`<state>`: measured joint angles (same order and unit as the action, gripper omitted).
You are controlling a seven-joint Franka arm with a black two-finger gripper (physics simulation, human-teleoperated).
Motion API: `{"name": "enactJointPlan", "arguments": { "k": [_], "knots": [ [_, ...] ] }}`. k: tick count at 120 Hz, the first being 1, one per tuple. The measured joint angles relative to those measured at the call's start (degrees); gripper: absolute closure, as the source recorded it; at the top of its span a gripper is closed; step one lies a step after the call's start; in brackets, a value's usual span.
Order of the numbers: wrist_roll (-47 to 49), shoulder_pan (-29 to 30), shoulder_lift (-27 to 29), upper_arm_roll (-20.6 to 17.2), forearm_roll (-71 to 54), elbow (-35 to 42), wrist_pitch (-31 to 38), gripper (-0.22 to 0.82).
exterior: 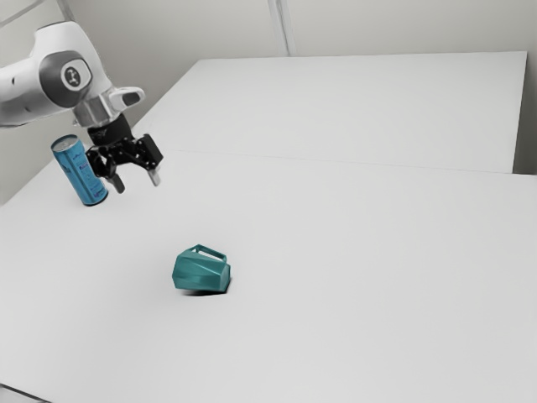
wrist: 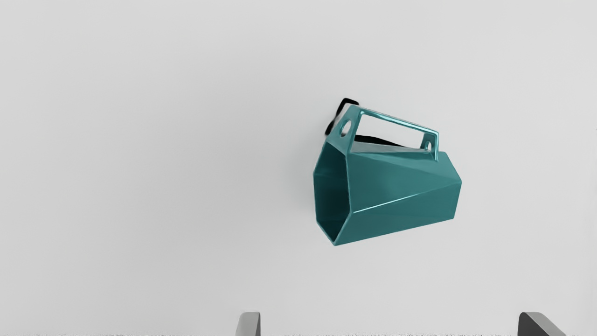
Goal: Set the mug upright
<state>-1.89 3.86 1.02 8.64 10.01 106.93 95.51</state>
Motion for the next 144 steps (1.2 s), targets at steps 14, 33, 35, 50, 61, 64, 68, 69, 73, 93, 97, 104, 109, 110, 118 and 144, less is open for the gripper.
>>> {"name": "enactJointPlan", "arguments": {
  "k": [14, 33, 35, 50, 61, 64, 68, 69, 73, 93, 97, 104, 109, 110, 118, 144],
  "knots": [
    [0.5, 4.2, -2.2, 0.1, 4.8, 2.4, 0.1, 0.0],
    [1.1, 5.5, -6.1, 0.2, 11.1, 5.6, 0.0, 0.0],
    [1.1, 4.9, -6.5, 0.2, 11.9, 6.1, 0.0, 0.0],
    [1.4, 3.2, -9.4, 0.1, 16.0, 7.3, 0.0, 0.0],
    [1.6, 3.5, -11.0, 0.1, 18.1, 7.3, 0.2, 0.0],
    [1.6, 3.5, -11.3, 0.2, 18.5, 7.3, 0.2, 0.0],
    [1.7, 3.4, -11.8, 0.4, 18.9, 7.2, 0.3, 0.0],
    [1.7, 3.5, -12.0, 0.4, 19.0, 7.2, 0.3, 0.0],
    [1.7, 3.5, -12.7, 0.6, 19.6, 7.0, 0.4, 0.0],
    [1.8, 3.5, -15.8, 1.2, 22.0, 5.3, 1.5, 0.0],
    [1.8, 3.5, -16.3, 1.2, 22.4, 5.0, 1.8, 0.0],
    [1.9, 3.5, -17.1, 1.2, 23.2, 4.6, 2.2, 0.0],
    [1.9, 3.5, -17.6, 1.2, 23.8, 4.5, 2.5, 0.0],
    [1.9, 3.5, -17.7, 1.2, 23.9, 4.4, 2.5, 0.0],
    [1.9, 3.5, -18.5, 1.2, 24.8, 4.3, 3.0, 0.0],
    [1.8, 3.5, -20.6, 1.2, 28.5, 4.6, 4.2, 0.0]
  ]
}}
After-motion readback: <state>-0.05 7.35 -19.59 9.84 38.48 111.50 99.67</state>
